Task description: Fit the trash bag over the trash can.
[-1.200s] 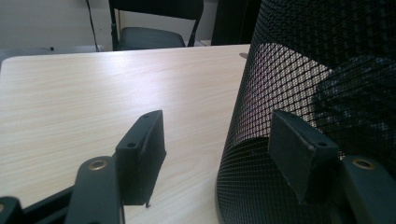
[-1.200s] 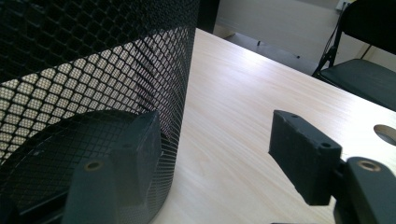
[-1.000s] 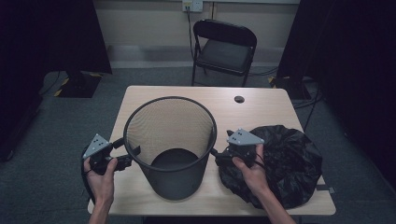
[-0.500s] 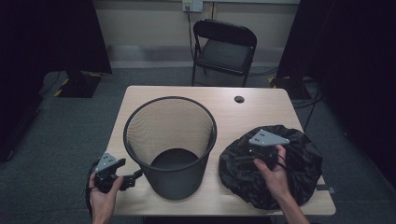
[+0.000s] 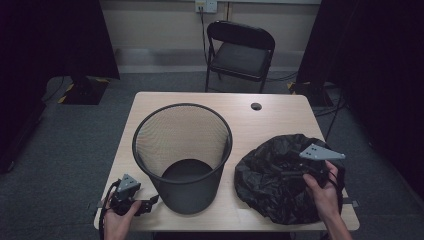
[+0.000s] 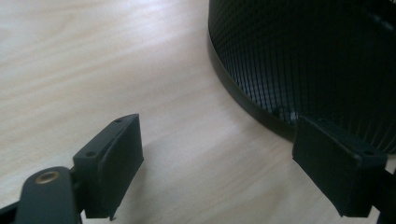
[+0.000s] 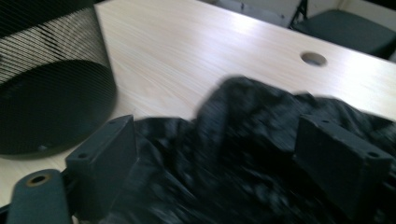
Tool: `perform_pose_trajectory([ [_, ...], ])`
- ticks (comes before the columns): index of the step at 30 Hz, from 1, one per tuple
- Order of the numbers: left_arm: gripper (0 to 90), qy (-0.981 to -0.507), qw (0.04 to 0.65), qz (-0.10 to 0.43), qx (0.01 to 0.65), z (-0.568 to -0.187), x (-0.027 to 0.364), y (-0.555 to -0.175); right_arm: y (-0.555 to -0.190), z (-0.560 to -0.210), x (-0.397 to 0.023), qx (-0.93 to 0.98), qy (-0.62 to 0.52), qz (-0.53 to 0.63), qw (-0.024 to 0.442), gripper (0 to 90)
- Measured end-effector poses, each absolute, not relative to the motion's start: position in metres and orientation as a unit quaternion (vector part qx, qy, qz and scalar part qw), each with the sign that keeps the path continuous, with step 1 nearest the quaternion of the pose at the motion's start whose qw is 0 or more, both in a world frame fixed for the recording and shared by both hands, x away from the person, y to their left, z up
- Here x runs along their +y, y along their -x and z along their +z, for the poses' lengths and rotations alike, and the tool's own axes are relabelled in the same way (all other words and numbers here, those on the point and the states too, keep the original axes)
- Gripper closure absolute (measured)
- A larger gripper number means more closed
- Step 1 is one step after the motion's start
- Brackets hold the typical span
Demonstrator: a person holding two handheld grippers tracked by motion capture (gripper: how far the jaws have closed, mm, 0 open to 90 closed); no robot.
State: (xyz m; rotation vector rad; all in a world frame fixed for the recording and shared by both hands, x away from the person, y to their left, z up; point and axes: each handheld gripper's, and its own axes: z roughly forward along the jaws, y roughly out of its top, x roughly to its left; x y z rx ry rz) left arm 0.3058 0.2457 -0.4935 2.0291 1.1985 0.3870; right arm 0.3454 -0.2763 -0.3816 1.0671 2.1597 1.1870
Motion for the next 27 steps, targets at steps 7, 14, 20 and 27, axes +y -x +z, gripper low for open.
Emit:
perform_pose_trajectory([
  [7,15.7,-0.788,0.369,0.158,0.466,-0.498,0.246,-0.304,-0.359,-0.405,-0.293,0.793,-0.416,0.391,0.213,12.1],
  [14,14.9,-0.792,0.364,0.181,0.456,-0.500,0.243,-0.303,-0.381,-0.437,-0.304,0.799,-0.444,0.354,0.195,14.4],
  [20,13.7,-0.796,0.354,0.194,0.451,-0.502,0.239,-0.303,-0.390,-0.464,-0.304,0.805,-0.461,0.334,0.168,16.7],
  [27,13.6,-0.796,0.355,0.196,0.451,-0.502,0.239,-0.302,-0.393,-0.479,-0.302,0.798,-0.484,0.314,0.172,11.8],
])
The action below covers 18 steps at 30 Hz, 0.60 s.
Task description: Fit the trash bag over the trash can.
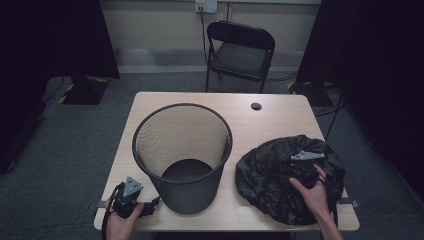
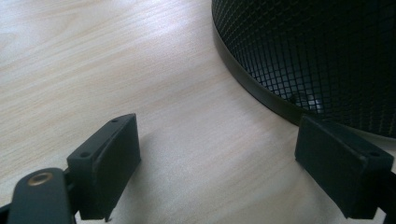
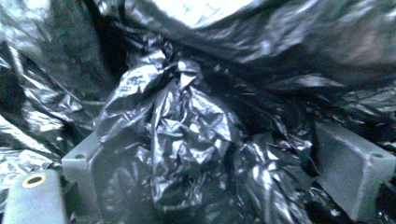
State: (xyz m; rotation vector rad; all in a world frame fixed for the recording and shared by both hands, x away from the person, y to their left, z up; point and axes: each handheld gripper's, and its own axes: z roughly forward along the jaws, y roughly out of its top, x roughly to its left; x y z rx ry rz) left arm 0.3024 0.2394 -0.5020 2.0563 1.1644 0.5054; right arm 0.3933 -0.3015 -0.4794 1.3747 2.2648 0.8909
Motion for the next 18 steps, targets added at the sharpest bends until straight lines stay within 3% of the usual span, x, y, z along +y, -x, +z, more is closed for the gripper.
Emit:
perform_pose_trajectory([
  [7,13.7,-0.795,0.355,0.197,0.450,-0.502,0.240,-0.302,-0.392,-0.493,-0.296,0.802,-0.481,0.302,0.185,7.4],
  [11,13.5,-0.795,0.355,0.197,0.450,-0.502,0.240,-0.302,-0.391,-0.493,-0.295,0.802,-0.479,0.305,0.186,9.5],
  [16,13.4,-0.796,0.355,0.197,0.450,-0.502,0.240,-0.302,-0.385,-0.490,-0.294,0.807,-0.453,0.331,0.188,48.5],
  [18,13.3,-0.796,0.355,0.197,0.450,-0.502,0.240,-0.302,-0.383,-0.490,-0.293,0.808,-0.447,0.335,0.186,57.8],
])
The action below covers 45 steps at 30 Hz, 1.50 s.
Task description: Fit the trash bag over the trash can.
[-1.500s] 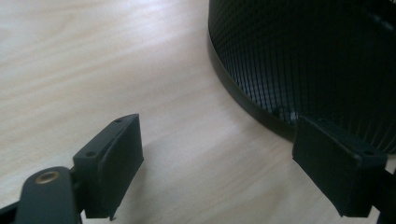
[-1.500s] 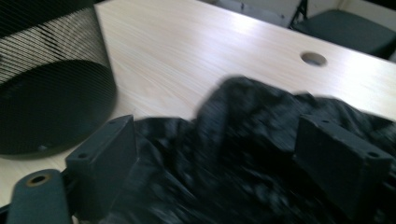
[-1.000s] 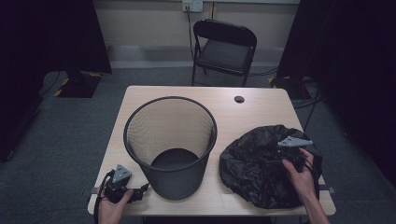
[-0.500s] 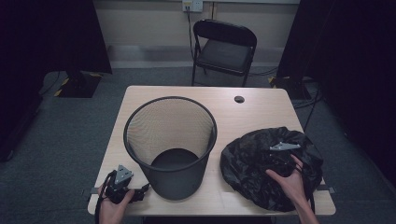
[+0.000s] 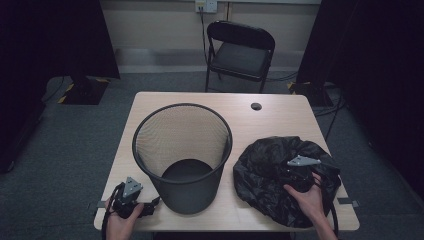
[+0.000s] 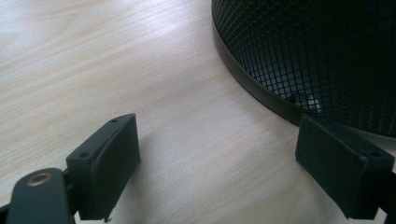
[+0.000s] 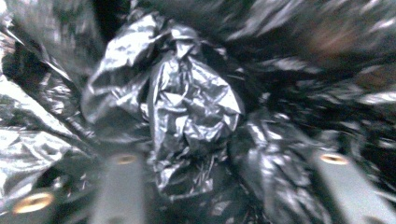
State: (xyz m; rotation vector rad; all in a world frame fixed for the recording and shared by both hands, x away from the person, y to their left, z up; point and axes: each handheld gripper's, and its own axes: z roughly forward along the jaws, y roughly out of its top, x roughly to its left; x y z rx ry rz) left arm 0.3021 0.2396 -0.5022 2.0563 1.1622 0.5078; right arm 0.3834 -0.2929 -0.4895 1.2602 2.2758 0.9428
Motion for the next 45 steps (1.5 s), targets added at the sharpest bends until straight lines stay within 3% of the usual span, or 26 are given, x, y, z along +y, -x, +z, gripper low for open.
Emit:
perform_pose_trajectory([
  [4,13.1,-0.796,0.355,0.196,0.450,-0.502,0.239,-0.302,-0.383,-0.489,-0.295,0.804,-0.450,0.350,0.169,72.3],
  [9,12.9,-0.795,0.355,0.196,0.451,-0.502,0.239,-0.302,-0.379,-0.487,-0.294,0.804,-0.440,0.367,0.157,77.9],
  [45,12.6,-0.794,0.355,0.198,0.452,-0.503,0.239,-0.302,-0.347,-0.415,-0.290,0.723,-0.372,0.558,0.167,80.7],
])
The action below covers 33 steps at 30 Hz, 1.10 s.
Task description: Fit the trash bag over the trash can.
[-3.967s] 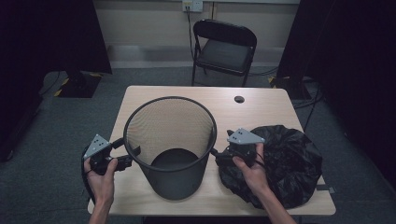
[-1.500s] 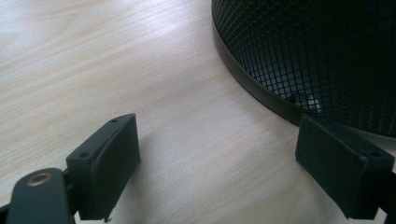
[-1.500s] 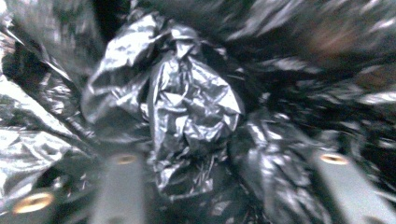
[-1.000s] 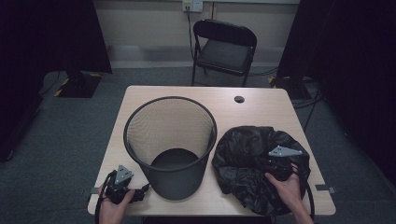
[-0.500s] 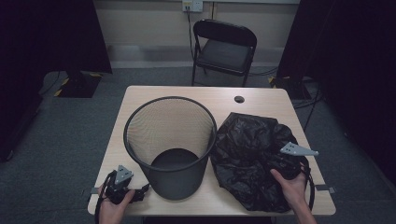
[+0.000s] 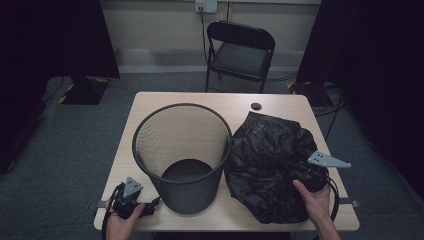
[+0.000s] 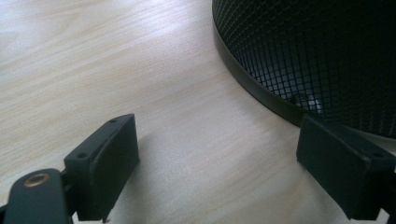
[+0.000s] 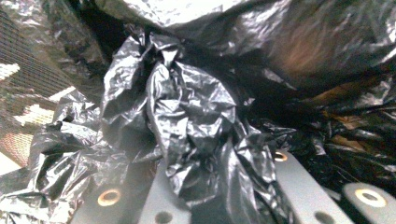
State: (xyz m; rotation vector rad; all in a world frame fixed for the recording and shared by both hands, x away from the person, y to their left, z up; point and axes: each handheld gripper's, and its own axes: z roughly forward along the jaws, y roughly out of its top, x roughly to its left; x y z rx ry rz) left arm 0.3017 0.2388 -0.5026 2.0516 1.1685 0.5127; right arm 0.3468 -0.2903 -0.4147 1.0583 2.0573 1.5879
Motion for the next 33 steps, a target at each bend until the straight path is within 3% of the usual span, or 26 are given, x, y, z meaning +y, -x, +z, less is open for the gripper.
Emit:
perform_pose_trajectory([
  [33,12.3,-0.793,0.355,0.198,0.453,-0.503,0.239,-0.302,-0.316,-0.325,-0.302,0.641,-0.284,0.685,0.200,81.4],
])
